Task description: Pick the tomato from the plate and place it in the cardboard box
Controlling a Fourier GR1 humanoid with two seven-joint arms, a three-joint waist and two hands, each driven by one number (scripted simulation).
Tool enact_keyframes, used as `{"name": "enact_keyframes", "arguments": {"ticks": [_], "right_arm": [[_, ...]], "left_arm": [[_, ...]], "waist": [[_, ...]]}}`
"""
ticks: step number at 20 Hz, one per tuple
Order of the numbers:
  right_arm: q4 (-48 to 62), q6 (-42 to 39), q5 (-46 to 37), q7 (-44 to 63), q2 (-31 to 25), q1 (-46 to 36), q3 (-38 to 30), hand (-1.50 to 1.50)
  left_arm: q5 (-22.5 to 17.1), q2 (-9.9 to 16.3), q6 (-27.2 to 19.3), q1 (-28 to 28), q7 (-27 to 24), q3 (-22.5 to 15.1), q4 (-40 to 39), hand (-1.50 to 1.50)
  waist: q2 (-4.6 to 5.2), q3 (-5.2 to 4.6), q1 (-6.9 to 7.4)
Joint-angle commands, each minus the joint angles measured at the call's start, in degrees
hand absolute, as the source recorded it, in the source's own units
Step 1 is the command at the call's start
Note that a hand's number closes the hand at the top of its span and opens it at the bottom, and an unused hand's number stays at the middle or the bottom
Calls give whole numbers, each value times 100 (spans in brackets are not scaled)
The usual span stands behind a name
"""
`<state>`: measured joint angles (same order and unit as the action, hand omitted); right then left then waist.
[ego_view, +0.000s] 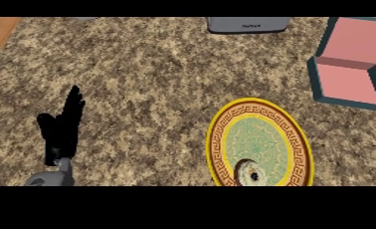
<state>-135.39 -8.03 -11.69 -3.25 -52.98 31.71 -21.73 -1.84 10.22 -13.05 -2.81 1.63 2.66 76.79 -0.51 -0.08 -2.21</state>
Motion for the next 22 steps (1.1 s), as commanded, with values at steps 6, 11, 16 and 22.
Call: {"name": "enact_keyframes", "arguments": {"ticks": [6, 11, 16, 22], "right_arm": [[1453, -1114, 1225, -341, -211, -1004, -2079, 150], [2762, -1100, 1124, -216, -595, -2273, -1246, 150], [3722, -720, 591, -305, -430, -3411, 49, 150], [5498, -86, -566, -1193, -10, -4604, 1064, 150]], "left_arm": [[170, -57, 23, -204, -27, -92, -114, 0], [118, -109, 130, -11, 20, -128, 139, 0], [157, -57, 167, -423, 77, -31, -214, 0], [172, -112, 214, -331, 195, -133, 74, 0]], "waist": [[46, 6, 181], [66, 8, 313], [86, 9, 352], [94, 14, 450]]}}
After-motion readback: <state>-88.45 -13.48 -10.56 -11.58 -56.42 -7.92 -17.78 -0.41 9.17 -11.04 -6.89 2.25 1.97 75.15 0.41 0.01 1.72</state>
